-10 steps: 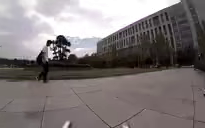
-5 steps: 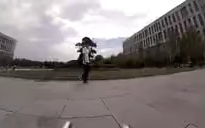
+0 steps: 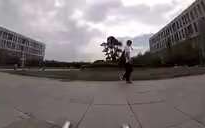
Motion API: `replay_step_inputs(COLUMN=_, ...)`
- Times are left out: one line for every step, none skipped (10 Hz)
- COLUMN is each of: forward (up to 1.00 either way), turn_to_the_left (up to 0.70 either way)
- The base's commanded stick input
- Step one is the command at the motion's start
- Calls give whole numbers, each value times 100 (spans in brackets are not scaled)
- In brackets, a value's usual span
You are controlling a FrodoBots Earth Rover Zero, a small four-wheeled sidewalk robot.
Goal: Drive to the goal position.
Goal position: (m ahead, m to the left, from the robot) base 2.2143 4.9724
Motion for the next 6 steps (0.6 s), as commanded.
replay_step_inputs(forward=70, turn_to_the_left=33)
replay_step_inputs(forward=70, turn_to_the_left=31)
replay_step_inputs(forward=70, turn_to_the_left=31)
replay_step_inputs(forward=70, turn_to_the_left=31)
replay_step_inputs(forward=70, turn_to_the_left=31)
replay_step_inputs(forward=70, turn_to_the_left=31)
